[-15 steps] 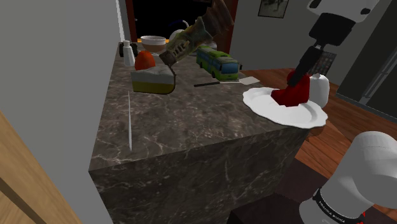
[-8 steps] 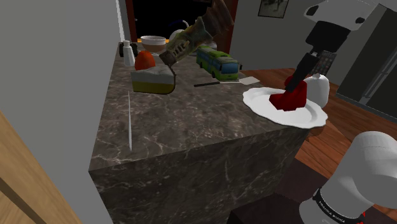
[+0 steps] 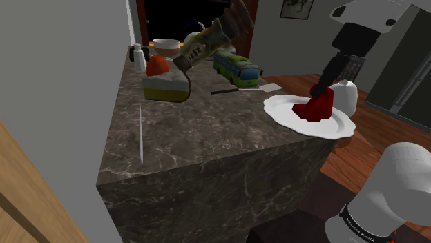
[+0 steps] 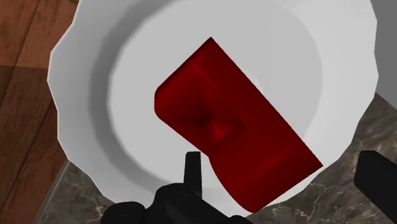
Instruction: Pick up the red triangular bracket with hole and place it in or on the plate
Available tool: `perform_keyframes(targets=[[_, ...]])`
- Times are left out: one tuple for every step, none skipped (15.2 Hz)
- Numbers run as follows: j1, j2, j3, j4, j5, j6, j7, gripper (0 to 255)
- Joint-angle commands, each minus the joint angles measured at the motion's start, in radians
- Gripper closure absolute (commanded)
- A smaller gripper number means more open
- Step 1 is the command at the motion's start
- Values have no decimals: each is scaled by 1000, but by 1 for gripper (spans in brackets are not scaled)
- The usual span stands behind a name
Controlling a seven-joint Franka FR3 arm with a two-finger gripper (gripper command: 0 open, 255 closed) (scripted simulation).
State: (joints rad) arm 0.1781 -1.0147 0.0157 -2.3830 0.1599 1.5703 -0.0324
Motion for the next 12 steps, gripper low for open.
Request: perform_keyframes(targets=[[0,9,-5,39,-4,-30,1,0],[0,20,-10,79,-7,-60,2,0],[0,32,-15,121,-10,-89,3,0],[0,42,-19,154,-13,-113,4,0],[0,42,-19,154,-13,-113,4,0],[0,42,-19,154,-13,-113,4,0],[0,42,-19,154,-13,-113,4,0],[0,42,-19,154,-13,-113,4,0],[0,42,-19,154,-13,-113,4,0],[0,42,-19,154,-13,-113,4,0],[0,42,-19,154,-13,-113,4,0],[0,42,-19,153,-13,-113,4,0]])
